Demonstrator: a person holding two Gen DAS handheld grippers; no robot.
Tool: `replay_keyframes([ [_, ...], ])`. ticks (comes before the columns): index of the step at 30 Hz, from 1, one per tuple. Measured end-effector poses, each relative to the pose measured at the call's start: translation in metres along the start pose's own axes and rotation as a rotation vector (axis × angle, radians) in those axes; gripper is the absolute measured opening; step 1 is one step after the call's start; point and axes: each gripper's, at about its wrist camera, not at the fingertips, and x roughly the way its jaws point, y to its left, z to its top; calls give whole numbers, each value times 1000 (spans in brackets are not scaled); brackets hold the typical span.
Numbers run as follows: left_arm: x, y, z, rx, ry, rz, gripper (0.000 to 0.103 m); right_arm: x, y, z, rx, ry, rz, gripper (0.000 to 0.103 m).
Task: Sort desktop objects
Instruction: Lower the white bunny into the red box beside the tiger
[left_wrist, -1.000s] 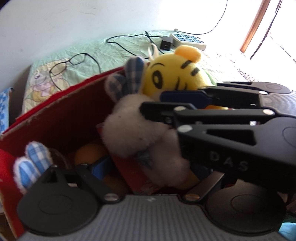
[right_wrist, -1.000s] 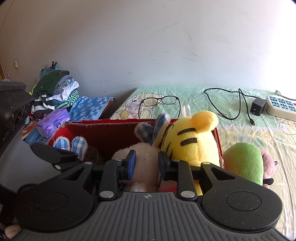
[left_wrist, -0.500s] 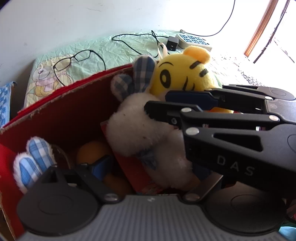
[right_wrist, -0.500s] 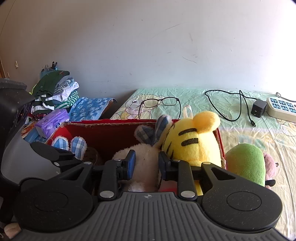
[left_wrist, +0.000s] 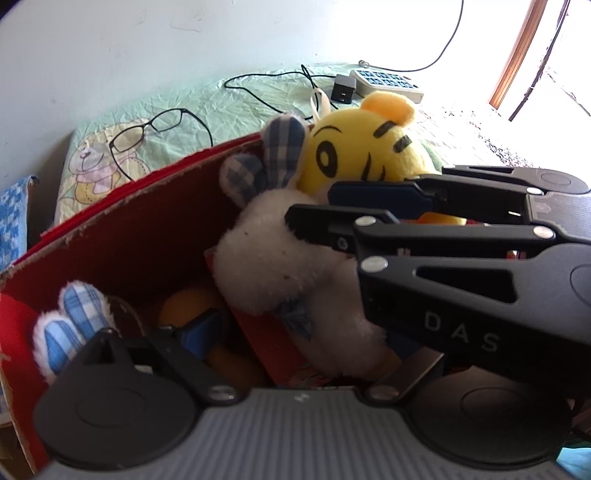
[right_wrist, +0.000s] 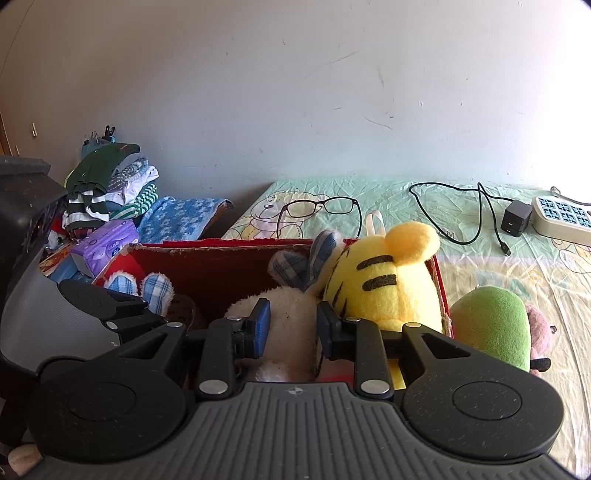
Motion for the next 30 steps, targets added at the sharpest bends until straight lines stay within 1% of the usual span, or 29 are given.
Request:
replay_keyframes([
  [17,-3,-5,-2,29,-14,26,94,0,1,-3,8,-23,-2,29],
  [30,-4,-12,-4,68,-34,59,95,-3,-2,-8,10,-49,9,29],
])
